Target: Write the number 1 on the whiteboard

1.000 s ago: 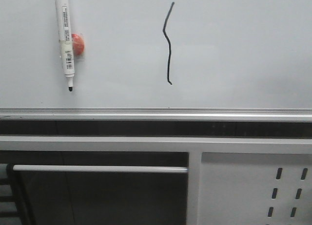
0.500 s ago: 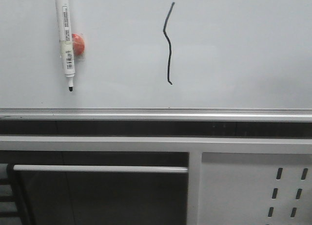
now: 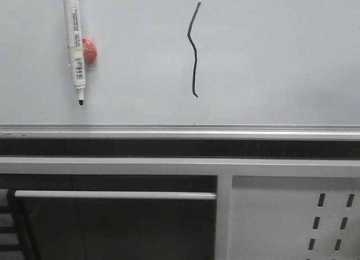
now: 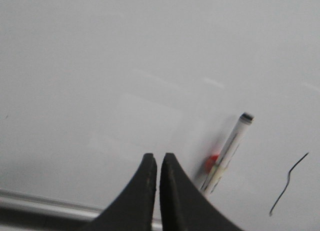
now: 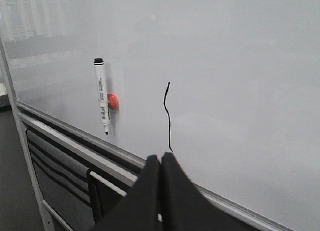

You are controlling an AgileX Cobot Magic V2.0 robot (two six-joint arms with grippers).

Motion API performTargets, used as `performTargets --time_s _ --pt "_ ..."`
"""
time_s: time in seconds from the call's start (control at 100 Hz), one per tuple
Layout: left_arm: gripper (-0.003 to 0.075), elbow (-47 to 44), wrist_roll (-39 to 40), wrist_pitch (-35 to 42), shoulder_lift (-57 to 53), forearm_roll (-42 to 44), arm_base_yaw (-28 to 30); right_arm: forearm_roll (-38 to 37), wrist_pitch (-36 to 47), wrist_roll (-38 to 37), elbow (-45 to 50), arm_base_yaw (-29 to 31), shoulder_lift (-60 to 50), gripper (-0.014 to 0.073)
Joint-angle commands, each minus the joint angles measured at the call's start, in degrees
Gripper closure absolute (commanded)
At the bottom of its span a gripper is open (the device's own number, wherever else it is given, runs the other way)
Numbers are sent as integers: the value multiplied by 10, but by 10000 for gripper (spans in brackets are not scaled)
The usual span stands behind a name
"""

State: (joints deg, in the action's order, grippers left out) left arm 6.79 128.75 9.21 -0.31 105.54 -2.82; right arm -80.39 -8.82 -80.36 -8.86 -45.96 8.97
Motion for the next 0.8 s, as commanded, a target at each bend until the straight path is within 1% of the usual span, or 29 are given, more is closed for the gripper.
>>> performTargets --time_s 0.0,0.05,0.15,0.23,0.28,0.33,0.34,0.35,0.39,0.53,0.54,0.55,0.56,0.57,0.58,0.6,0.62,0.63,0.65,0.69,0.74,0.76,0.79 --pt "738 50 56 -3 -2 7 0 -10 7 2 -15 0 5 644" --pt "738 62 107 -4 -3 7 -1 -10 7 2 -15 0 5 644" --pt "738 69 159 3 -4 7 -11 -10 7 2 -15 0 5 644" --pt "738 69 171 8 -7 7 -23 -10 7 2 -15 0 5 644" --pt "738 69 157 11 -9 7 -34 -10 7 2 -15 0 5 644" --pt "738 69 107 17 -9 7 -44 -10 7 2 -15 0 5 644" --pt "738 69 81 22 -9 7 -46 -10 7 2 -15 0 5 644" --pt "738 69 81 22 -9 7 -47 -10 7 2 -15 0 5 644" --pt "738 69 23 27 -9 6 -54 -10 7 2 -15 0 5 644" --pt "738 69 -129 17 -9 -5 -66 -10 7 2 -15 0 5 644" --pt "738 67 -139 15 -9 -22 -66 -10 7 2 -15 0 5 644" --pt "738 66 -170 5 -9 -46 -66 -10 7 2 -15 0 5 644" --pt "738 66 -170 5 -9 -46 -66 -10 7 2 -15 0 5 644" --pt "738 64 -194 -3 -9 -86 -66 -10 7 2 -15 0 5 644" --pt "738 64 -218 -11 -9 -100 -66 -10 7 2 -15 0 5 644" --pt "738 62 -242 -20 -9 -129 -66 -10 7 2 -15 0 5 644" --pt "738 60 -290 -40 -9 -195 -66 -10 7 2 -15 0 5 644" --pt "738 59 -290 -40 -9 -195 -66 -10 7 2 -15 0 5 644" --pt "738 58 -342 -62 -9 -268 -66 -10 7 2 -15 0 5 644" --pt "738 54 -423 -92 -9 -367 -66 -10 7 2 -15 0 5 644" --pt "738 49 -496 -123 -9 -448 -65 -10 7 2 -15 0 5 644" --pt "738 47 -542 -138 -9 -489 -65 -10 7 2 -15 0 5 644" --pt "738 45 -592 -151 -9 -529 -65 -10 7 2 -15 0 5 644"
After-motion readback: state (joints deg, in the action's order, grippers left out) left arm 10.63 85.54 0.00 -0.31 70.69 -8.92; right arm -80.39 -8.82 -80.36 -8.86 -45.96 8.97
